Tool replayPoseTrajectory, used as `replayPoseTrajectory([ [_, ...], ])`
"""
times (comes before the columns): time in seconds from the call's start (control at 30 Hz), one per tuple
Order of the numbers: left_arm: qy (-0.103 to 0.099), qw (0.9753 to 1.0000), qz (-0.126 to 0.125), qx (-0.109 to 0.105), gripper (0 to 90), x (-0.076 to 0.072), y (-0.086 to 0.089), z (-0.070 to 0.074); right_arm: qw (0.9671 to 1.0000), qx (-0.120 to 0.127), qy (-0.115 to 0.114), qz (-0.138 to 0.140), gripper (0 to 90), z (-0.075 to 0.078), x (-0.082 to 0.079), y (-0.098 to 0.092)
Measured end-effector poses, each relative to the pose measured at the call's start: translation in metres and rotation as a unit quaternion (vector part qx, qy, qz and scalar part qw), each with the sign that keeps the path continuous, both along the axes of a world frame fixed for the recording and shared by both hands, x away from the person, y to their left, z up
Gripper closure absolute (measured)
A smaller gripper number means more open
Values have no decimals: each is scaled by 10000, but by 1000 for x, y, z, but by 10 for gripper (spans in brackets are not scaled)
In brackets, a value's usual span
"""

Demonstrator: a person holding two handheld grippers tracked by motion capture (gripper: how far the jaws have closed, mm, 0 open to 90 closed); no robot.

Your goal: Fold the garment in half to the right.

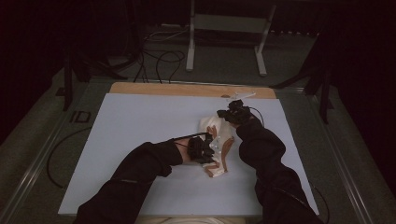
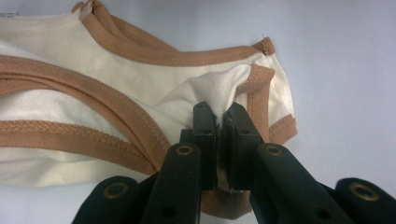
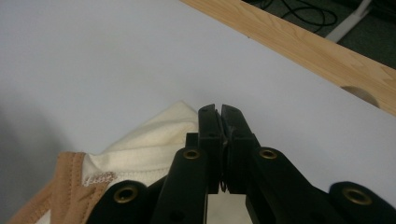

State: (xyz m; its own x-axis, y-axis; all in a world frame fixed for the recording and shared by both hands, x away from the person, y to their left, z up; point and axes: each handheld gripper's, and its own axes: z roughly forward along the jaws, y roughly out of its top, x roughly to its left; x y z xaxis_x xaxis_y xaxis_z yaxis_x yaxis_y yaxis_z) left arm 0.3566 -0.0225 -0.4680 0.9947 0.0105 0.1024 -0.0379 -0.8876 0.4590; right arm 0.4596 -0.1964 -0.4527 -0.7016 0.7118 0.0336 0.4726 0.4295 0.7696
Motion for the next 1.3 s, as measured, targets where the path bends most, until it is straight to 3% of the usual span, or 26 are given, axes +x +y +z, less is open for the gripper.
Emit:
replayPoseTrajectory([
  [0.5, 121, 9996, 181, 177, 835, 2, -15, -9, 9999, -7, 110, -114, 883, -18, 4, -14],
  [0.97, 229, 9996, 177, 69, 785, 3, -25, -14, 9988, -132, 362, -313, 870, -45, 10, -25],
  [1.03, 251, 9995, 184, 64, 776, 2, -29, -13, 9986, -143, 376, -357, 842, -45, 11, -25],
  [1.1, 312, 9993, 196, 84, 757, 1, -31, -13, 9984, -124, 386, -392, 759, -45, 11, -26],
  [1.3, 404, 9990, 163, 6, 571, -5, -31, -10, 9978, 16, 529, -387, 522, -40, 11, -24],
])
